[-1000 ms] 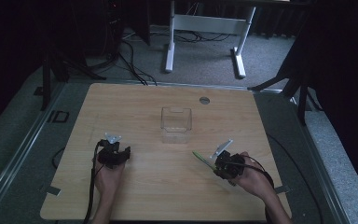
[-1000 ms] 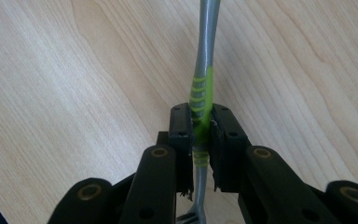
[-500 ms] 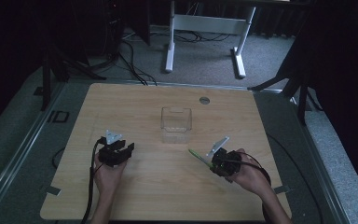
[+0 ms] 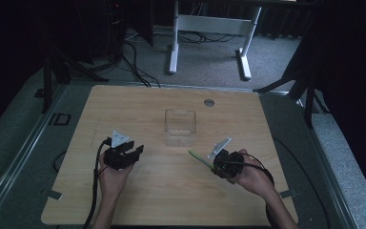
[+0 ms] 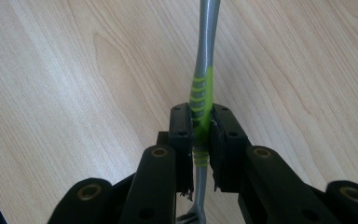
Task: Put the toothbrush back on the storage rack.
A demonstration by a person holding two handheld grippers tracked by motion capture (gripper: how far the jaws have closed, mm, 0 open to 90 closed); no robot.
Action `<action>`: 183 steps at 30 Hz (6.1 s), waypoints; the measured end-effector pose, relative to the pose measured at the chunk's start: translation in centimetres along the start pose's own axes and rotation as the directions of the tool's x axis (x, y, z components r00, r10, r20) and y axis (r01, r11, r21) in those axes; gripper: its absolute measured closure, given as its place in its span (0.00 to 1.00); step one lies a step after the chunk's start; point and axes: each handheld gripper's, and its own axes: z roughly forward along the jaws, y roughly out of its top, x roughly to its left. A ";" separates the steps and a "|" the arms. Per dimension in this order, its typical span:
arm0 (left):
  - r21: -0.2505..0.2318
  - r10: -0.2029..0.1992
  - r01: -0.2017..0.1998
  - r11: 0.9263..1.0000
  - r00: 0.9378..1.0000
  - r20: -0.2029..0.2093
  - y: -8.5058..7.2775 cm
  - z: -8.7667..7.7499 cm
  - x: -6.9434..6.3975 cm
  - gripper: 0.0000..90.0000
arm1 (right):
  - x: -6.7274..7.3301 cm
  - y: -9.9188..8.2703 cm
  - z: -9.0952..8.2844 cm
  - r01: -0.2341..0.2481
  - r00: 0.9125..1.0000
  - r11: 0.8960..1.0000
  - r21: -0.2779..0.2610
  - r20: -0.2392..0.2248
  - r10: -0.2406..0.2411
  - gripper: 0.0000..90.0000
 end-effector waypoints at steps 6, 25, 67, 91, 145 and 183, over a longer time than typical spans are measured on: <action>0.000 0.018 -0.018 1.000 0.999 0.038 0.3 -0.3 -0.4 0.63 | 0.1 0.3 -0.1 0.018 1.000 1.000 -0.006 0.000 -0.018 0.89; -0.045 0.182 -0.176 0.983 0.958 0.223 0.8 -0.8 -2.3 0.61 | 0.7 1.4 -0.6 0.106 0.994 0.994 -0.021 -0.003 -0.106 0.89; -0.069 0.298 -0.299 0.952 0.850 0.434 0.9 0.0 -4.1 0.59 | 1.8 2.9 -1.6 0.265 0.964 0.963 -0.053 -0.009 -0.266 0.89; -0.127 0.312 -0.297 0.946 0.738 0.599 1.0 0.8 -3.9 0.62 | 2.3 2.8 -1.9 0.314 0.949 0.947 -0.076 -0.011 -0.315 0.89; -0.067 0.321 -0.434 0.898 0.543 0.776 2.3 3.5 -5.8 0.80 | 3.5 2.7 -1.9 0.425 0.901 0.902 -0.079 -0.064 -0.430 0.89; -0.065 0.341 -0.488 0.871 0.502 0.795 1.7 3.2 -6.2 0.90 | 2.6 2.4 -2.1 0.343 0.937 0.930 -0.132 -0.030 -0.349 0.69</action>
